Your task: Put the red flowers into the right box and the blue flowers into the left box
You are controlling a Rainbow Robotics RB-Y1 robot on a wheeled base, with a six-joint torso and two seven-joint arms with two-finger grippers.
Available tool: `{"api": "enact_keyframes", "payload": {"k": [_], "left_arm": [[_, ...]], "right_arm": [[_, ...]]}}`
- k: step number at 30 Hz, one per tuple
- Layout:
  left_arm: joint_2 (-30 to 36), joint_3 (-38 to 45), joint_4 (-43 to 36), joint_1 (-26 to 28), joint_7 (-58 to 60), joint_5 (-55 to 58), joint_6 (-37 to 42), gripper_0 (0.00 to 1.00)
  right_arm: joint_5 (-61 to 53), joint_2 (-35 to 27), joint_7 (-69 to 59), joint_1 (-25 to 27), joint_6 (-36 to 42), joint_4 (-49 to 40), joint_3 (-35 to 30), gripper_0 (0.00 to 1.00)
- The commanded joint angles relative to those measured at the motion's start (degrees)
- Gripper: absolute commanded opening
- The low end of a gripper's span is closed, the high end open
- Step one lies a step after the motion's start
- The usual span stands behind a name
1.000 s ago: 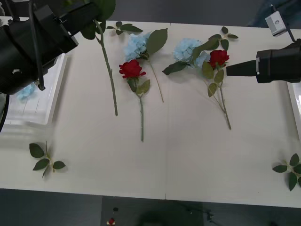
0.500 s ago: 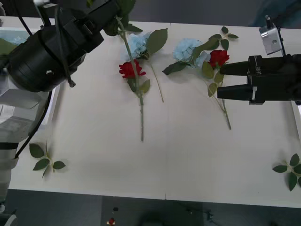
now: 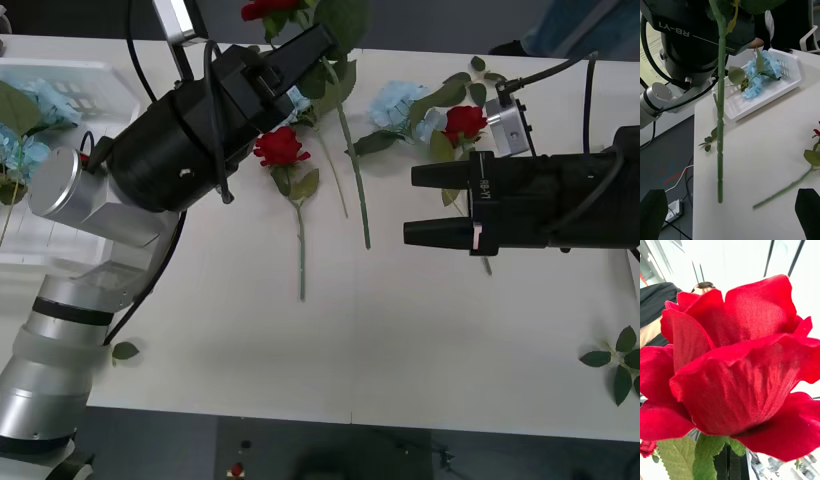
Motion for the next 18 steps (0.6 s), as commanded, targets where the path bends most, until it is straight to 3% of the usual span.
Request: {"api": "enact_keyframes", "payload": {"k": [1, 18], "left_arm": [[-1.15, -0.06, 0.09, -2.21, -1.48, -0.18, 0.13, 0.0], [-2.03, -1.47, 2.46, -2.56, -1.65, -0.01, 0.22, 0.0]], "right_arm": [[0.62, 1.19, 1.66, -0.73, -2.63, -1.73, 2.51, 1.0], [5.63, 5.41, 1.75, -2.84, -15.46, 0.2, 12.89, 1.0]]}}
